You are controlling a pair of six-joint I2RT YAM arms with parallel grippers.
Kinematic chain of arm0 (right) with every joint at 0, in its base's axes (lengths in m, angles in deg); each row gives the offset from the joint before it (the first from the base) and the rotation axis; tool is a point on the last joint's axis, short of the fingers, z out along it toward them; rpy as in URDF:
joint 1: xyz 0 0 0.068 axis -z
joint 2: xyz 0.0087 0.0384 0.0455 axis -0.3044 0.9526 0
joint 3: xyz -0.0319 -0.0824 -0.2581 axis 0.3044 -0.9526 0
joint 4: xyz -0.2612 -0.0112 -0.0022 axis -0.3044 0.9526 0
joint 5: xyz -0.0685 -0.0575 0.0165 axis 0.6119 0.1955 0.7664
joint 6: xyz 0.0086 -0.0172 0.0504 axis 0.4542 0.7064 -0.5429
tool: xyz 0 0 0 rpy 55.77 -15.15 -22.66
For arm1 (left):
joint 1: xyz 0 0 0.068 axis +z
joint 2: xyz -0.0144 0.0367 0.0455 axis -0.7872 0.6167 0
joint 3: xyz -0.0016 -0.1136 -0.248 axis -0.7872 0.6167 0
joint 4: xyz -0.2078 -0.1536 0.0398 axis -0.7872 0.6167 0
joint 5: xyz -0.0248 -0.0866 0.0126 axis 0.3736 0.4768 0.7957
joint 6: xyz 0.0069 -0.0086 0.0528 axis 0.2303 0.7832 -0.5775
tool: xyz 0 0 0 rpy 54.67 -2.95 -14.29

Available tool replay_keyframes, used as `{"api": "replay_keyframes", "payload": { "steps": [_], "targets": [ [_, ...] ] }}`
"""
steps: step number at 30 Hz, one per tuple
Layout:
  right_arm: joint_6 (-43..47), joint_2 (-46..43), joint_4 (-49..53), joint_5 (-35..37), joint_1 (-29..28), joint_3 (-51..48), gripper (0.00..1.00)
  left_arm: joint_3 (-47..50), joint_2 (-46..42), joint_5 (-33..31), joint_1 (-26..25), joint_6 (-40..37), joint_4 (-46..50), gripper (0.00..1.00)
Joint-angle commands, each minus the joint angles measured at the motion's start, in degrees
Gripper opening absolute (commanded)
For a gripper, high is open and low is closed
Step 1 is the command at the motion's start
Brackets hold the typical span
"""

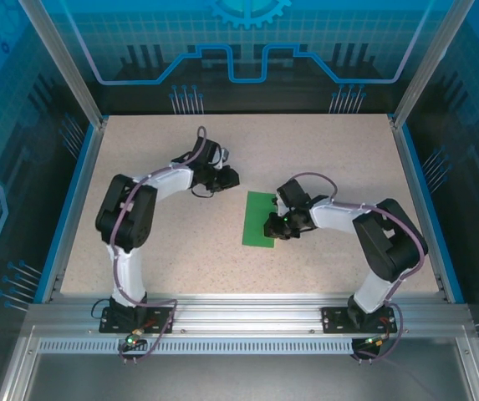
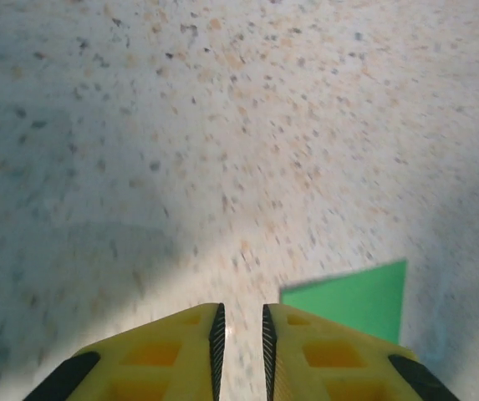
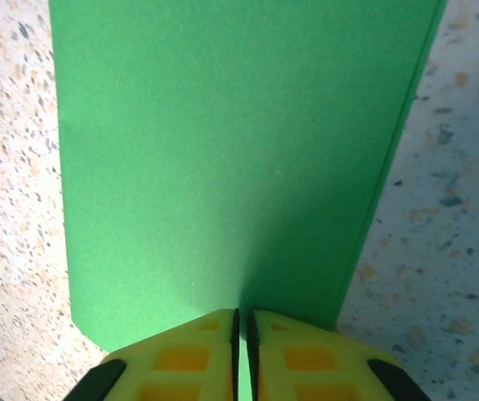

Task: Fold a paper plane with a square sheet of paper (fold left side to right side)
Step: First fold the square sheet of paper in half at the center of the table, then fold the triangle a second time at the center of the table.

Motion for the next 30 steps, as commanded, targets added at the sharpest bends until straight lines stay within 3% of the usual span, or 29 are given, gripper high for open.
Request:
{"api": "replay_keyframes", "payload": {
  "steps": [1,7,12,18,30],
  "targets": [
    [0.25,-4.38,-4.30,0.06,0.09,-0.50,0.25,4.39,-5.09,4.62,-0.38,1.06,0.59,0.22],
    [0.86,-10.57,-4.10,3.98,2.36,-2.74,0.47,6.47,-3.97,9.47,-3.75,2.39,0.89,0.24],
    [-4.27,-12.99,-9.61,0.62,5.54,-7.43,0.63,3.82,0.65,10.07,-6.41,2.87,0.64,0.24],
    [-5.78,-10.74,-7.50,-4.95,6.86,-7.74,0.58,2.12,4.37,8.63,-7.21,2.39,1.78,0.24],
    [-5.82,-4.60,-2.77,-9.47,7.12,-5.57,0.46,3.16,4.93,6.95,-7.21,1.33,3.85,0.24]
  ]
}}
